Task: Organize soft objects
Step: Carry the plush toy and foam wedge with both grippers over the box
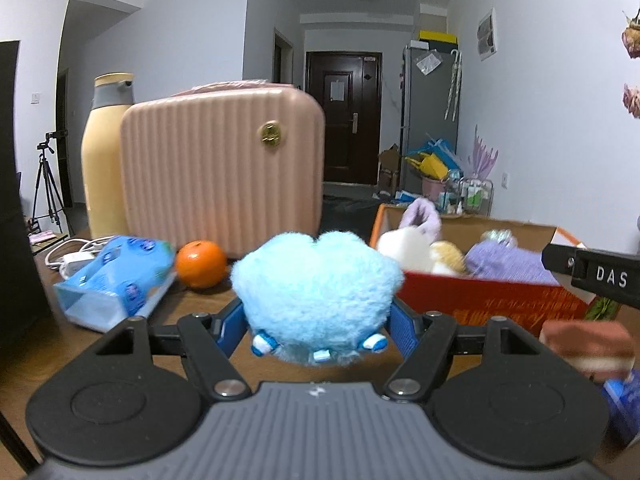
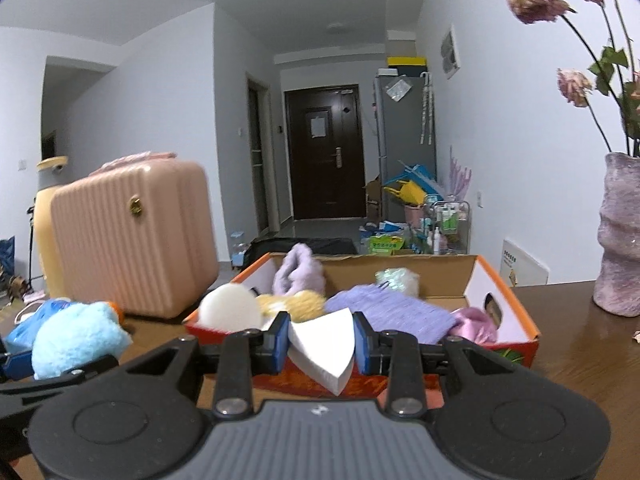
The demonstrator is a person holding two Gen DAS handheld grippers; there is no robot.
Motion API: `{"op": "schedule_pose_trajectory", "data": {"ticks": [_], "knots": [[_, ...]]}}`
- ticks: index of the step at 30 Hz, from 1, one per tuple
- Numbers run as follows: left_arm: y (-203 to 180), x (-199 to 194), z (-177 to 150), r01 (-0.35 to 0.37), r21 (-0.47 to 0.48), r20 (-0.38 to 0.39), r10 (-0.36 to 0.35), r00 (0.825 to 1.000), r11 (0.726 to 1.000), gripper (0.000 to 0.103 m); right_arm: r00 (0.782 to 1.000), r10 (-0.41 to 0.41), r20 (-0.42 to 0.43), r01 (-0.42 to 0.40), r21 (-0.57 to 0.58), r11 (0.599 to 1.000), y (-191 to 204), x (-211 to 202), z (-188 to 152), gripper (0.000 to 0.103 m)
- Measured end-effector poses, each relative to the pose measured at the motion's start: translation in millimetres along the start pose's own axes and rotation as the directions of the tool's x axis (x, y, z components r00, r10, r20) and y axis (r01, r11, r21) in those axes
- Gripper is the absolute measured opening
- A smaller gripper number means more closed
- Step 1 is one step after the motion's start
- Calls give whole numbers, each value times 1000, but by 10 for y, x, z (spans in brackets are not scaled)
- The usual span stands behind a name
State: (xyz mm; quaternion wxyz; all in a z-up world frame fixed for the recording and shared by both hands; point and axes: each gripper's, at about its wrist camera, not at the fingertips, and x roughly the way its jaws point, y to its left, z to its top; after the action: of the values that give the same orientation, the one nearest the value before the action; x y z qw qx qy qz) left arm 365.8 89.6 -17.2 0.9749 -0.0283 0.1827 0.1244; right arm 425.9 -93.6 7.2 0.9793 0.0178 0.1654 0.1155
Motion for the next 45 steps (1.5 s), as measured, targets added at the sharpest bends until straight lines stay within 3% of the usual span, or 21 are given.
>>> {"op": "schedule_pose_trajectory", "data": {"ticks": [16, 26, 45], "knots": [[-636, 383, 337, 22, -38, 71, -19, 997, 999, 73, 998, -46, 40, 46, -5, 999, -391, 251, 185, 32], [-1097, 677, 458, 57, -6, 110, -56, 992, 998, 73, 997, -65, 51, 67, -36, 997, -492, 547, 266, 32], [-1478, 1272, 544, 64, 7, 96, -64, 993, 998, 73, 991, -134, 4, 134, -60, 989, -656, 1078, 382, 32]]}}
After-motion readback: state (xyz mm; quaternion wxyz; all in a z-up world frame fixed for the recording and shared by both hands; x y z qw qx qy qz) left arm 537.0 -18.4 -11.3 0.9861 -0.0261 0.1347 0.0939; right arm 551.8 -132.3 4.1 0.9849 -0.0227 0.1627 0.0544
